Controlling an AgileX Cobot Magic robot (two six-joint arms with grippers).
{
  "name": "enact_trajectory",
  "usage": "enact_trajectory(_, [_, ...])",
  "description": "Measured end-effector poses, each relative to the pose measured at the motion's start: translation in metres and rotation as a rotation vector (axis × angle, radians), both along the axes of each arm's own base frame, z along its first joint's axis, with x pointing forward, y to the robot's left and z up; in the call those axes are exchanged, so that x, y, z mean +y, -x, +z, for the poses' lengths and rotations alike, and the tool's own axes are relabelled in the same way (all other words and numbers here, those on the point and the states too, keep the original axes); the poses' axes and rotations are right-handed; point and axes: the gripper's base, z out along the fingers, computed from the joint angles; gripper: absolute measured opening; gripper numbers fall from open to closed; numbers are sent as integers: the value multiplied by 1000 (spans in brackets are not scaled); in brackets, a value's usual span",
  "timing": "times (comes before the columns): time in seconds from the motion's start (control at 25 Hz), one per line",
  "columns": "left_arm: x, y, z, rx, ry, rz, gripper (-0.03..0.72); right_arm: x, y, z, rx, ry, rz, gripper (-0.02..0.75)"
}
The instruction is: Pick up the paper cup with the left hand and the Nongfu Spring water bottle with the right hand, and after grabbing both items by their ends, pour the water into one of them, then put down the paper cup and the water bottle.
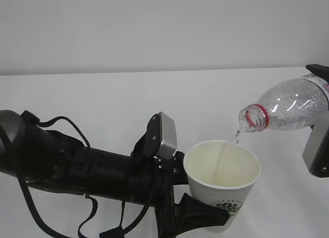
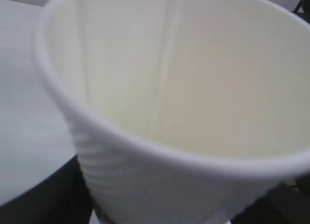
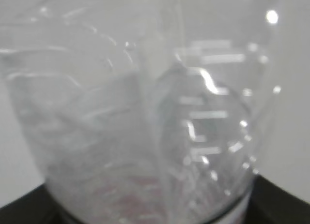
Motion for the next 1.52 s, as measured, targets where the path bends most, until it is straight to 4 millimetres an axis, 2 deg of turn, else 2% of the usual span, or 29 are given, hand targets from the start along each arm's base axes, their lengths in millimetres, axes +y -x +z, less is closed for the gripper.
enact_trajectory(1.52, [0, 0, 0, 0, -2, 1, 526, 0, 0, 0, -5, 18, 2, 482])
